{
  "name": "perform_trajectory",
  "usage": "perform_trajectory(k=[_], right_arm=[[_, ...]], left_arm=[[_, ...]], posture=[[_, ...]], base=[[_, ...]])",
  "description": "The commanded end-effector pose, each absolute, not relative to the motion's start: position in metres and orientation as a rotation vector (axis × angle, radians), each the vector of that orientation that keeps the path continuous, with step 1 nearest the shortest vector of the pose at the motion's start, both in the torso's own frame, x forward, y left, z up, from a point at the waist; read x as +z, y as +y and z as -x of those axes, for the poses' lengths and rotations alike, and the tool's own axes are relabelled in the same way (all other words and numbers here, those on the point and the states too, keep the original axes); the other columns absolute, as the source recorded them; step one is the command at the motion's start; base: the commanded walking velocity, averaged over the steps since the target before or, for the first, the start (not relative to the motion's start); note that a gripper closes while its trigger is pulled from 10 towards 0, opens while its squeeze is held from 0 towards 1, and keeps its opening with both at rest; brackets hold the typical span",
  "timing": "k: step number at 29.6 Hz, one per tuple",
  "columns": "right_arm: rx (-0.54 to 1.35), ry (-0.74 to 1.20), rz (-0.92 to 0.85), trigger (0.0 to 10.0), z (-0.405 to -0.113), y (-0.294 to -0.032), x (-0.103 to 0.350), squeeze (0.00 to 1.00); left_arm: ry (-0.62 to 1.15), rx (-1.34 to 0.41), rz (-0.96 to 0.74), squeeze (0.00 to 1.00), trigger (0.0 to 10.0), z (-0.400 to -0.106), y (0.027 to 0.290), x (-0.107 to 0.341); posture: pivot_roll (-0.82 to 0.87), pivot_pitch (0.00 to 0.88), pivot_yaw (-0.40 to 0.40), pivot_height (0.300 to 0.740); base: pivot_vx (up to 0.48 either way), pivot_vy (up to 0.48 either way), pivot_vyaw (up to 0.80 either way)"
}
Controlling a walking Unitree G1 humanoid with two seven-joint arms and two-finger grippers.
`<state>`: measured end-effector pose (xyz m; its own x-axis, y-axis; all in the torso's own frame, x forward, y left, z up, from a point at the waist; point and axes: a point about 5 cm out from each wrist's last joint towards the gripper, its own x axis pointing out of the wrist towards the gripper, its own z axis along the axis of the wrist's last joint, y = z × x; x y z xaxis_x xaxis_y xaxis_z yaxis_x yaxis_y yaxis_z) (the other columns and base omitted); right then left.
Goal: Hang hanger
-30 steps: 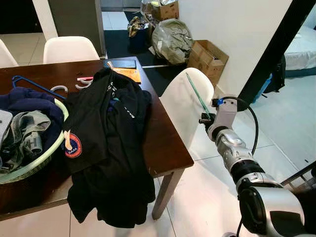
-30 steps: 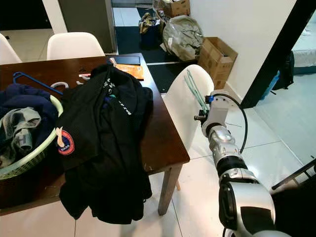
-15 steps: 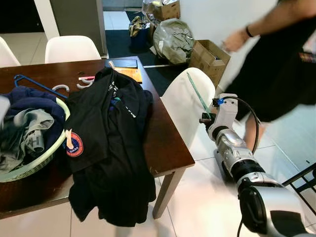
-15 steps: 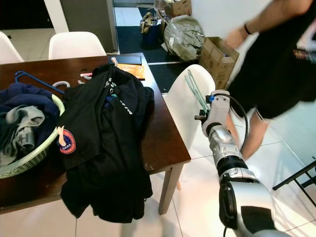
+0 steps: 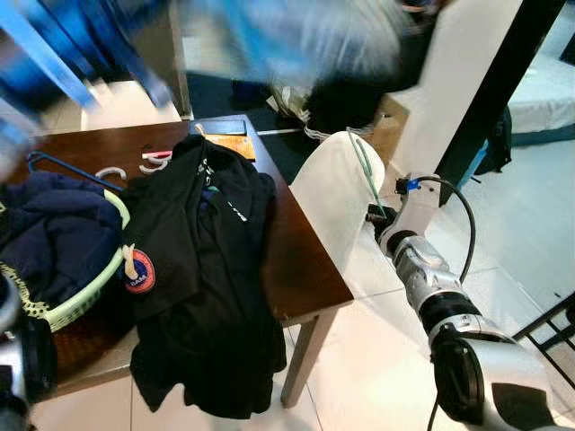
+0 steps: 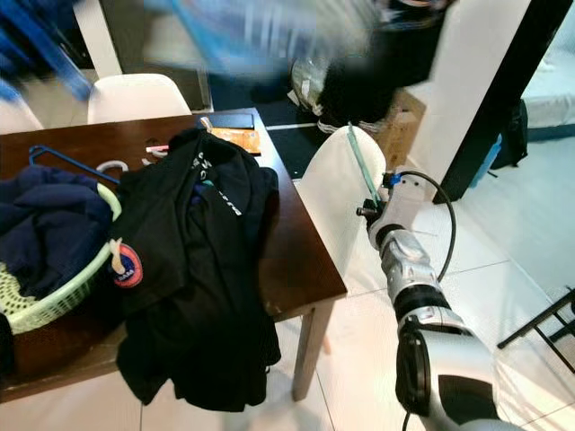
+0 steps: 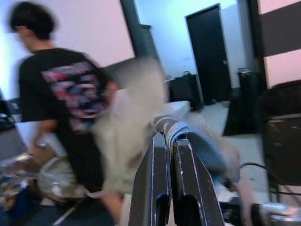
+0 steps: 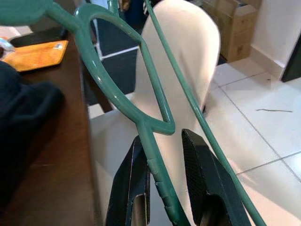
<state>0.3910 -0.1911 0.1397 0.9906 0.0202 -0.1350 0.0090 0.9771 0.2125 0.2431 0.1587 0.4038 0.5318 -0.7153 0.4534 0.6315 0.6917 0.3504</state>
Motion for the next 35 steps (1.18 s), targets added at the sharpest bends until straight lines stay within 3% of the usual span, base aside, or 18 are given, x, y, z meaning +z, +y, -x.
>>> perform_trajectory(k=[1,6,16,22,26,31,33,35], right_arm=[[-0.018,0.129,-0.243,10.0,-0.390,-0.194,0.139,0.00],[-0.030,0.129,-0.253,10.0,-0.390,-0.195,0.139,0.00],[-0.066,0.129,-0.268,10.0,-0.390,-0.199,0.138,0.00],[-0.083,0.128,-0.272,10.0,-0.390,-0.202,0.139,0.00],[-0.108,0.122,-0.271,10.0,-0.389,-0.206,0.139,0.00],[-0.117,0.123,-0.263,10.0,-0.389,-0.207,0.140,0.00],[-0.121,0.127,-0.242,10.0,-0.390,-0.208,0.141,0.00],[-0.118,0.127,-0.214,10.0,-0.390,-0.208,0.142,0.00]], left_arm=[[-0.571,-0.825,-0.110,0.00,10.0,-0.247,0.151,0.397],[-0.528,-0.819,-0.064,0.00,10.0,-0.252,0.147,0.391],[-0.429,-0.750,-0.080,0.00,10.0,-0.273,0.133,0.353],[-0.384,-0.761,-0.099,0.00,10.0,-0.277,0.119,0.336],[-0.287,-0.747,-0.121,0.00,10.0,-0.287,0.093,0.301],[-0.204,-0.647,-0.119,0.00,10.0,-0.305,0.104,0.274],[-0.081,-0.488,-0.123,0.00,10.0,-0.326,0.132,0.233],[-0.020,-0.432,-0.123,0.00,10.0,-0.331,0.144,0.210]], posture=[[0.13,0.017,-0.055,0.740],[0.13,0.018,-0.054,0.740],[0.12,0.021,-0.050,0.740],[0.12,0.021,-0.048,0.740],[0.11,0.012,-0.046,0.740],[0.10,0.006,-0.045,0.740],[0.09,0.000,-0.044,0.740],[0.08,0.000,-0.044,0.740]], base=[[0.000,0.000,0.00],[0.000,0.000,0.00],[0.000,0.000,-0.77],[0.000,0.000,-0.77],[0.000,0.000,-0.77],[0.000,0.000,-0.77],[0.000,0.000,-0.77],[0.000,0.000,-0.77]])
